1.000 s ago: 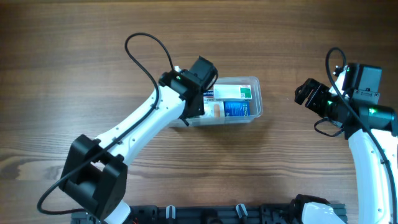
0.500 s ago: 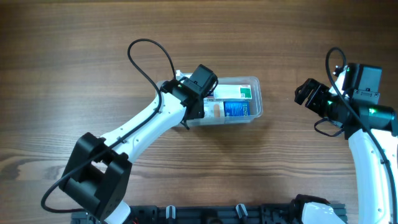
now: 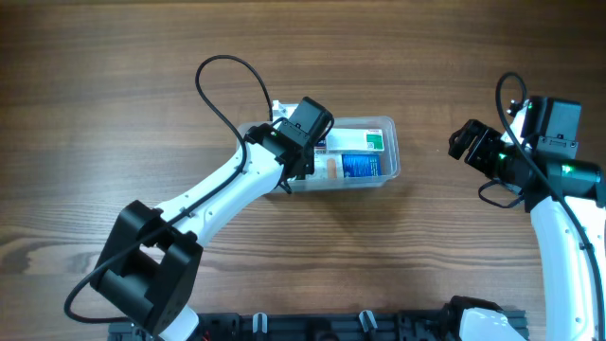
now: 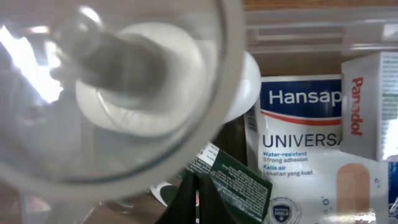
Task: Pack container
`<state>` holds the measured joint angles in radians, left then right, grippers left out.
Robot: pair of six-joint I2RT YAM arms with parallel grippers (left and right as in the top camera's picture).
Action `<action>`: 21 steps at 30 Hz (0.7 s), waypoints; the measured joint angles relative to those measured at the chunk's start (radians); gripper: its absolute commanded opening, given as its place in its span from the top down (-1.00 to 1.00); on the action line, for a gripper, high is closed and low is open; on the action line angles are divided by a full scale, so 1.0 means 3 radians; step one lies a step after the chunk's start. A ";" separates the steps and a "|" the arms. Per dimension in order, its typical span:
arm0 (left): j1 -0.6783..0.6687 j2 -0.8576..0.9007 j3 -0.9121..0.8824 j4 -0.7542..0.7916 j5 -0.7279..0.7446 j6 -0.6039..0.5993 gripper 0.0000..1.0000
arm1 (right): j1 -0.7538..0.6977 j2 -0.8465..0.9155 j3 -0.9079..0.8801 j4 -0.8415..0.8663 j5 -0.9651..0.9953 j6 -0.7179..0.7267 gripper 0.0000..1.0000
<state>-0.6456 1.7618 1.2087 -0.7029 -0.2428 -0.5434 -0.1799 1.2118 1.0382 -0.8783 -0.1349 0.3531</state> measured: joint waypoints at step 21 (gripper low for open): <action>-0.0118 -0.0198 -0.0011 0.0117 -0.0193 0.0202 0.92 | 0.0000 0.0000 0.0000 0.0001 0.0000 0.0000 -0.99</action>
<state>-0.6811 1.7023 1.2053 -0.6678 -0.3008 -0.4828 -0.1799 1.2118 1.0382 -0.8780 -0.1349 0.3531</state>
